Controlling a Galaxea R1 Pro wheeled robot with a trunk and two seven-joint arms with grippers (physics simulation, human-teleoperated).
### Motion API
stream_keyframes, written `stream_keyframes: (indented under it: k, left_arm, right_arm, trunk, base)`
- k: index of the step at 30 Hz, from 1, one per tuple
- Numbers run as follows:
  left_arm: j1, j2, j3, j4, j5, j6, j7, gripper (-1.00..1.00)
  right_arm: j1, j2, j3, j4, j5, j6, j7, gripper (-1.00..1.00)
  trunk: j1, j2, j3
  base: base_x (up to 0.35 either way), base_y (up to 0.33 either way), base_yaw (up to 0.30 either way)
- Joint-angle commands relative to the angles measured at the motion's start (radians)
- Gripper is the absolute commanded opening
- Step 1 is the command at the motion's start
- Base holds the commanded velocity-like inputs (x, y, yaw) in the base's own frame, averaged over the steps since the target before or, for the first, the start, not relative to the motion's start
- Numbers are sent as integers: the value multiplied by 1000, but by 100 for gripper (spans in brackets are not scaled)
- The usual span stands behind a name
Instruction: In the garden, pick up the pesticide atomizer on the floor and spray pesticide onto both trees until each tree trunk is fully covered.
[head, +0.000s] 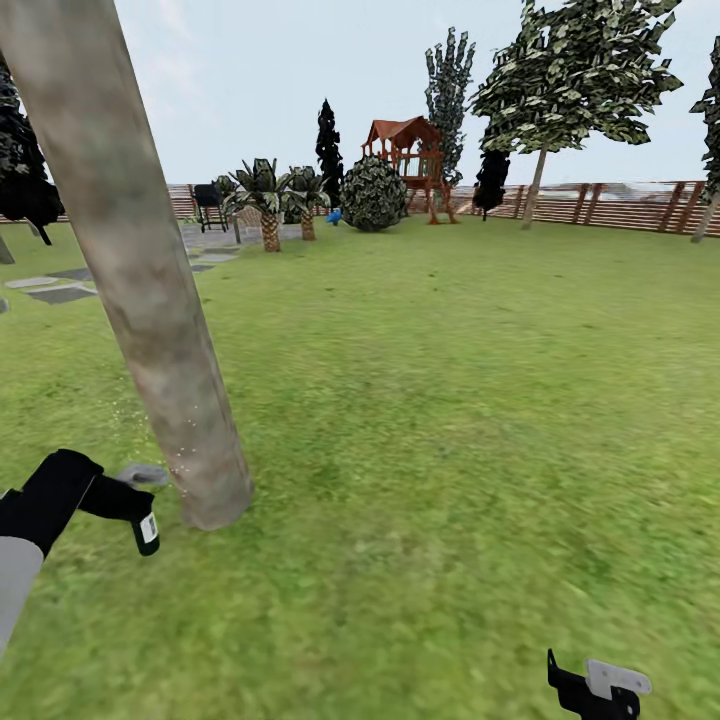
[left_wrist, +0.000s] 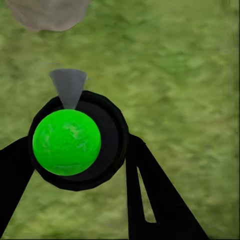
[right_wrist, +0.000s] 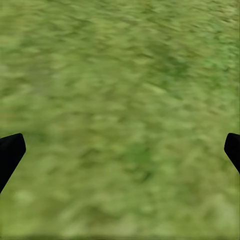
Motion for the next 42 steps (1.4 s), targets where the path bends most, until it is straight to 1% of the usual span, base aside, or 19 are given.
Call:
stream_keyframes:
  k: [1,4,5,7,13,17,21,23,24,26,28,29,31,32,34,36,38,40,42]
  left_arm:
    - [-3,3,1,-3,-14,30,-30,-100]
    - [-13,11,-3,-20,-18,60,-45,-100]
    - [-11,29,-4,-25,-36,62,-50,-100]
    - [-7,36,-4,-25,-54,59,-53,-100]
    - [-4,37,-7,-26,-82,59,-55,-100]
    - [-4,30,-5,-27,-86,60,-55,-100]
    - [-4,19,-32,-26,-87,61,-55,-100]
    - [-4,25,-34,-19,-90,58,-56,-100]
    - [-4,37,-35,-16,-88,56,-57,-100]
    - [26,48,-38,-14,-88,51,-57,-100]
    - [57,44,-36,-16,-86,50,-57,-100]
    - [70,33,-36,-16,-85,49,-58,-100]
    - [77,-10,-37,-24,-86,50,-58,-100]
    - [77,-19,-37,-25,-86,50,-57,-100]
    - [76,-23,-36,-26,-88,50,-57,-100]
    - [70,-12,-30,-26,-91,51,-58,-100]
    - [64,27,-27,-27,-87,54,-59,-100]
    - [54,53,-27,-29,-84,54,-77,-100]
    - [51,61,-27,-26,-90,52,-101,-100]
  right_arm:
    - [-1,0,-3,2,10,-3,-7,100]
    - [-1,0,-3,2,10,-3,-7,100]
    - [-1,0,-3,2,10,-3,-7,100]
    - [-1,0,-3,2,10,-3,-7,100]
    - [-1,0,-3,2,10,-3,-7,100]
    - [-1,0,-3,2,10,-3,-7,100]
    - [-1,0,-3,2,10,-3,-7,100]
    - [-1,0,-3,2,10,-3,-7,100]
    - [-1,0,-3,2,10,-3,-7,100]
    - [-1,0,-3,2,11,-3,-7,100]
    - [-1,0,-3,2,11,-3,-7,100]
    - [-1,0,-3,2,11,-3,-7,100]
    - [-1,0,-3,2,11,-3,-7,100]
    - [-1,0,-3,2,11,-3,-7,100]
    - [-1,0,-3,2,11,-3,-7,100]
    - [-1,0,-3,2,11,-3,-7,100]
    - [-1,0,-3,2,11,-3,-7,100]
    - [-1,0,-3,2,11,-3,-7,100]
    - [-1,0,-3,2,11,-3,-7,100]
  trunk:
    - [0,0,-1]
    - [0,0,-1]
    - [0,0,-1]
    - [0,0,-1]
    - [0,0,-1]
    - [0,0,-1]
    - [0,0,-1]
    - [0,0,-1]
    - [0,0,-1]
    - [0,0,-1]
    - [0,0,-1]
    - [0,0,-1]
    - [0,0,-1]
    - [0,0,-1]
    - [0,0,-1]
    - [0,0,-1]
    - [0,0,-1]
    - [0,0,-1]
    - [0,0,-1]
  base:
    - [0,0,0]
    - [0,0,0]
    - [0,0,0]
    - [2,0,0]
    - [268,77,27]
    - [280,85,218]
    - [49,14,54]
    - [4,1,5]
    - [1,0,2]
    - [0,0,0]
    - [0,0,0]
    - [0,0,0]
    - [0,0,0]
    - [0,0,0]
    - [0,0,0]
    - [0,0,0]
    - [0,0,0]
    - [0,0,0]
    - [0,0,0]
